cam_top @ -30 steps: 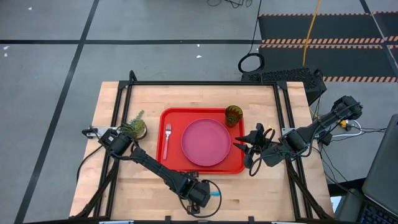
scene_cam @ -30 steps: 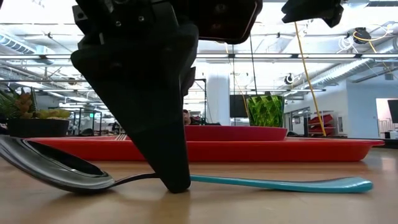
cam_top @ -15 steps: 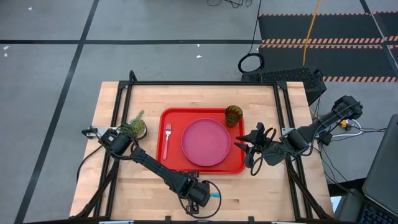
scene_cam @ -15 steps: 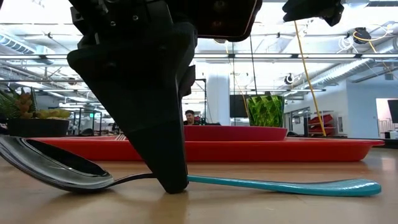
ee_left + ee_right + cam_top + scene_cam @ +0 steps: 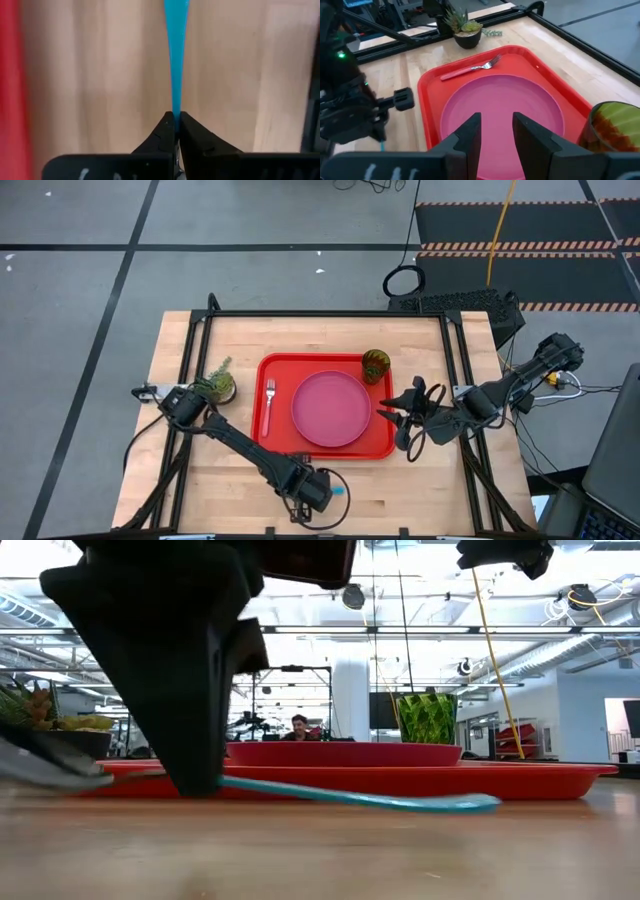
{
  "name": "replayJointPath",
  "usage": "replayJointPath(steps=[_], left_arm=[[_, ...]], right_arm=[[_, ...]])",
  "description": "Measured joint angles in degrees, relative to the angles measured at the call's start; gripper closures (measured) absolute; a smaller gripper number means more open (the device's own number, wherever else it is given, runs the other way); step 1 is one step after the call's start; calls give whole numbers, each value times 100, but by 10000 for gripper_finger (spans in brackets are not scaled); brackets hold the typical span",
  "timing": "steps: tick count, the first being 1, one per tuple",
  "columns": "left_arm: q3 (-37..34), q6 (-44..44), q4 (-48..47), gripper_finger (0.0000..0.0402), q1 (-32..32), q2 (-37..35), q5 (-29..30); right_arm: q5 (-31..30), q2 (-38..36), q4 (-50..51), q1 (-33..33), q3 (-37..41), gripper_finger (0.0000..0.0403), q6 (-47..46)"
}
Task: Pick and place plate/cup/fork/spoon on tray
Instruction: Put the blue spoon on the red tray to the right of the pink fork
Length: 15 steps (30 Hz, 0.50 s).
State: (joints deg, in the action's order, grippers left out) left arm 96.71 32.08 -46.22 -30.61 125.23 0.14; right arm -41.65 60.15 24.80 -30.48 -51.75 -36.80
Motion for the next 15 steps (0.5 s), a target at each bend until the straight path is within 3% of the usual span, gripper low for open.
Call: replayJointPath(steps=[15], left_arm=[[13, -20, -798, 394, -51, -340, 287]], right_arm=[[0, -2, -103, 0, 0, 297, 4]])
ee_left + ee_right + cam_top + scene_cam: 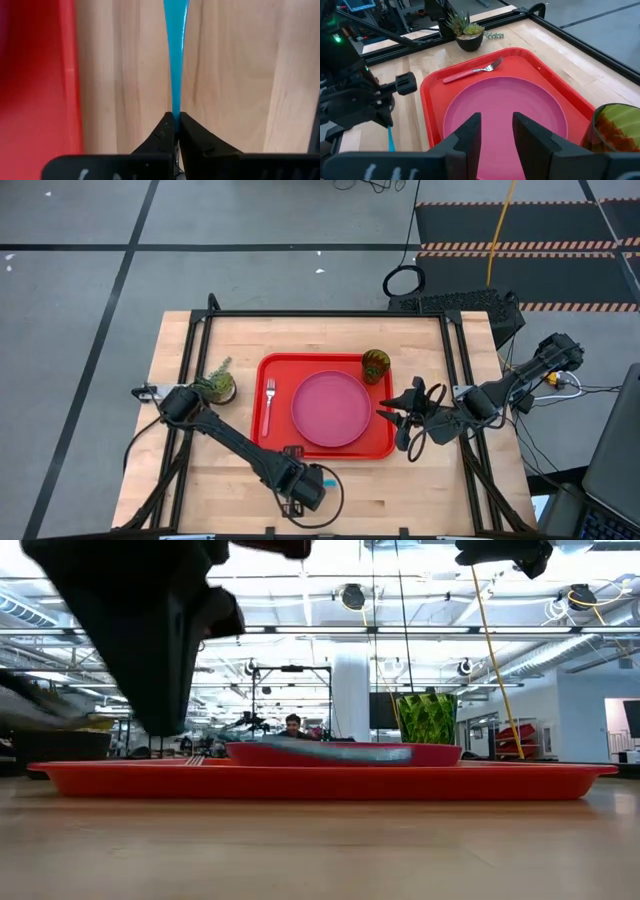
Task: Pick and place plate/cup/fork/spoon on tray
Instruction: Put the blue spoon on the red tray to the right of the pink fork
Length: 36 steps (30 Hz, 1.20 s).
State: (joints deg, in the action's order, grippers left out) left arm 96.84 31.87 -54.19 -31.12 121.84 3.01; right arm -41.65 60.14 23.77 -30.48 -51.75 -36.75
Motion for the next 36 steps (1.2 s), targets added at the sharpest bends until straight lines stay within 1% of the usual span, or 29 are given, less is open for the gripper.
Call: replayJointPath(steps=[6, 8, 13, 19, 21, 26, 31, 36], left_arm=[[4, -629, -5, 394, 5, -176, 340], [6, -943, -219, 394, 36, -233, 406], [5, -1835, -716, 394, 107, -341, 460], [9, -2917, -865, 394, 99, -567, 474], [11, -3305, -925, 394, 104, -667, 560], [11, -4177, -896, 394, 172, -850, 800], [11, -4785, -931, 394, 227, -867, 762], [11, -5337, -1149, 394, 238, -867, 410]], right_arm=[[0, 0, -45, 0, 0, 297, -4], [0, 0, -41, 0, 0, 297, -3], [-5, 2, -46, 0, 0, 297, 2], [-90, 8, -170, 0, 0, 297, -1], [-197, 25, -276, 0, 0, 297, 0], [-199, 28, -430, 9, 0, 297, 129], [-192, 31, -453, 7, 0, 297, 109], [-181, 31, -474, 2, 0, 297, 90]])
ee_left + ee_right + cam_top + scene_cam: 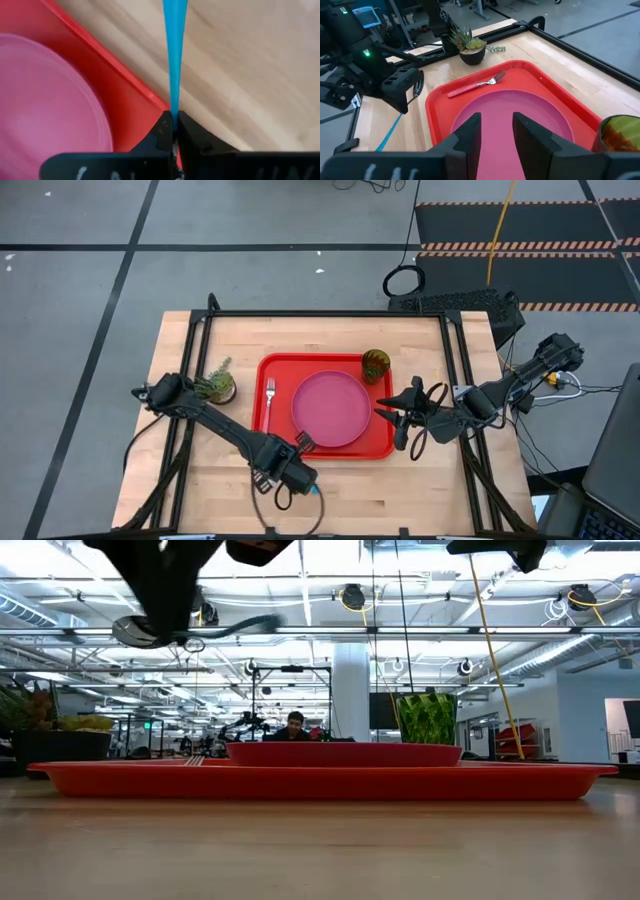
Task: Pick and place plate/cup/fork/spoon on tray
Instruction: Put the blue spoon on the red tray to the right of the pink fork
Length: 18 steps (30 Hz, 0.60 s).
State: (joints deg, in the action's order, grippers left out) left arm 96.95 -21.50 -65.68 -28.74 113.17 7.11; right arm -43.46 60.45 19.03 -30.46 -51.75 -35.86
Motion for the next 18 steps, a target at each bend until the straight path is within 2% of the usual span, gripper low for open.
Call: replayJointPath(steps=[5, 9, 14, 18], left_arm=[[-3, -72, -542, 394, 54, -44, 80], [-191, -319, -536, 394, 49, -307, 317], [-1003, -640, -122, 394, 226, -987, 352], [-1824, -737, 557, 394, 409, -1686, 361]], right_arm=[[-4, 94, 7, -2, 0, 297, 27], [-30, 149, -46, 7, 0, 297, -20], [-456, 149, -79, 9, 0, 297, -180], [-475, 152, -79, 9, 0, 297, -228]])
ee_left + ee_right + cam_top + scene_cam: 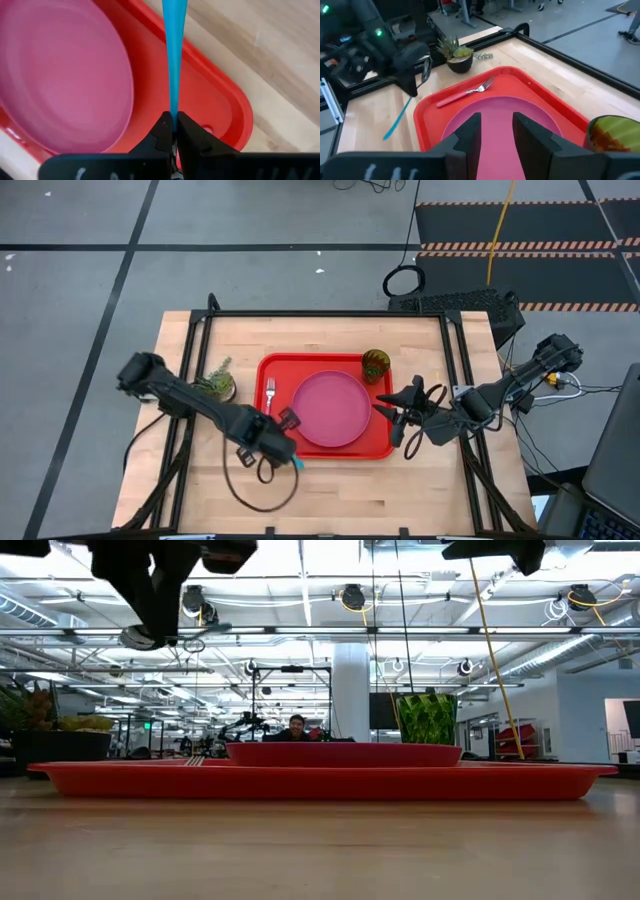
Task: Pick and place plate/cup/fork/spoon on tray
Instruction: Put the blue spoon on the red tray to the right of the pink fork
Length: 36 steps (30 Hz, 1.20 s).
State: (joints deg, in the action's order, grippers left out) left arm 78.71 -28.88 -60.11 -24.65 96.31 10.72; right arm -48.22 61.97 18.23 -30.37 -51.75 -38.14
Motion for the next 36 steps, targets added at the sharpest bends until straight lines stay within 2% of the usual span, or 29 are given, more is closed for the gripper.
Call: replayJointPath(steps=[8, 14, 16, 19, 26, 32, 36], left_arm=[[-1470, -1054, 798, 393, 229, -1174, -202], [-2297, -2101, 1429, 389, 519, -1628, -294], [-2406, -2409, 1603, 395, 664, -1653, -568], [-2481, -2427, 2003, 394, 826, -1650, -1202], [-2473, -2353, 2175, 395, 1125, -1656, -432], [-2473, -2601, 2089, 396, 1337, -1654, -457], [-2473, -2440, 2091, 395, 1466, -1654, -479]], right_arm=[[-302, -9, -49, 62, 0, 297, 138], [-305, -32, -197, 300, 0, 297, 292], [-303, -32, -211, 388, 0, 297, 300], [-303, -32, -221, 509, 0, 297, 325], [-301, -34, -342, 572, 0, 297, 456], [-300, -82, -346, 581, 0, 297, 842], [-291, -229, -346, 603, 0, 297, 1064]])
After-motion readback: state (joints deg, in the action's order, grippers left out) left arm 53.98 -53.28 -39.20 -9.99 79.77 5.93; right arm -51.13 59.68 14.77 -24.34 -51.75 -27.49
